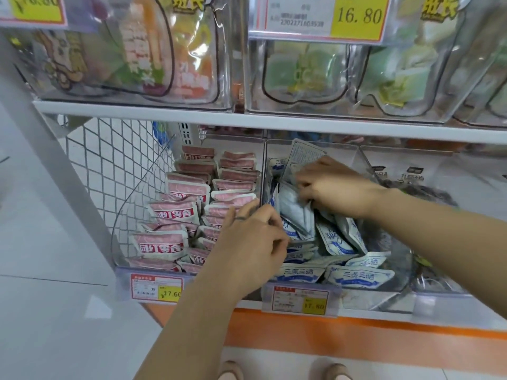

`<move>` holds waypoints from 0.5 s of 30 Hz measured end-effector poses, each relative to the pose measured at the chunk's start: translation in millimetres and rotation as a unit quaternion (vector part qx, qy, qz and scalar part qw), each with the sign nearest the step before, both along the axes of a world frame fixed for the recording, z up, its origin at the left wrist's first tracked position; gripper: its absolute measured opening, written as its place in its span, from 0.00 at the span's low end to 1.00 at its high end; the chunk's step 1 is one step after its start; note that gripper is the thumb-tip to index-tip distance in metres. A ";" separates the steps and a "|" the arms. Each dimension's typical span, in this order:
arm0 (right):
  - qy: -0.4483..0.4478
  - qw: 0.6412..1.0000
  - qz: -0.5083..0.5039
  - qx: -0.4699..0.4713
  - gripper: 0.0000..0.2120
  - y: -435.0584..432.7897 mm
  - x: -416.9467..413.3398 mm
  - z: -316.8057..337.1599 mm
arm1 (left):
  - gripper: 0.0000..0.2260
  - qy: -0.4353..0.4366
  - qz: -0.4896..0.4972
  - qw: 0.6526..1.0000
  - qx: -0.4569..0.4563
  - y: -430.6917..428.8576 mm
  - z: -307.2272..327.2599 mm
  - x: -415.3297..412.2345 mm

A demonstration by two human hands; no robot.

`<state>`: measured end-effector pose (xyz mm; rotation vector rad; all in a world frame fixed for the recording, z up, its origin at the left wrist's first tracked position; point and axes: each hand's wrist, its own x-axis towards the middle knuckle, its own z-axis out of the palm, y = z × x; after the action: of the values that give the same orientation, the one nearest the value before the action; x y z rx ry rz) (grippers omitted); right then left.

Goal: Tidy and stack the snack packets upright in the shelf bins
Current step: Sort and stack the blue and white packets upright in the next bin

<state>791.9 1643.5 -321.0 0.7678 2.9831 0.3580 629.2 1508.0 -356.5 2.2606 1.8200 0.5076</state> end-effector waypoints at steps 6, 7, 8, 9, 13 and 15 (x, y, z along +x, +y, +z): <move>0.172 0.978 -0.057 -0.104 0.05 -8.6 34.5 9.1 | 0.12 0.012 0.002 1.000 -0.007 -1.2 0.4 0.8; 0.205 0.966 -0.079 -0.134 0.04 -14.0 35.8 12.3 | 0.12 0.013 0.002 1.000 -0.007 -1.2 0.4 1.1; 0.233 0.953 -0.096 -0.167 0.03 -19.9 36.4 15.7 | 0.12 0.014 0.005 1.000 -0.009 -1.6 1.1 1.4; 0.259 0.939 -0.114 -0.195 0.04 -25.3 36.4 18.1 | 0.12 0.015 0.007 1.000 -0.010 -1.8 1.7 1.7; 0.271 0.924 -0.147 -0.227 0.08 -32.3 35.2 20.4 | 0.12 0.014 0.009 1.000 -0.010 -0.9 -0.2 2.8; 0.250 0.925 -0.157 -0.239 0.03 -32.2 33.2 15.1 | 0.12 0.017 0.011 1.000 -0.009 -0.8 -1.2 2.4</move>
<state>825.2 1611.2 -305.8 1.4012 3.0626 -0.6525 631.5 1507.2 -357.7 2.2532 1.8600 0.4577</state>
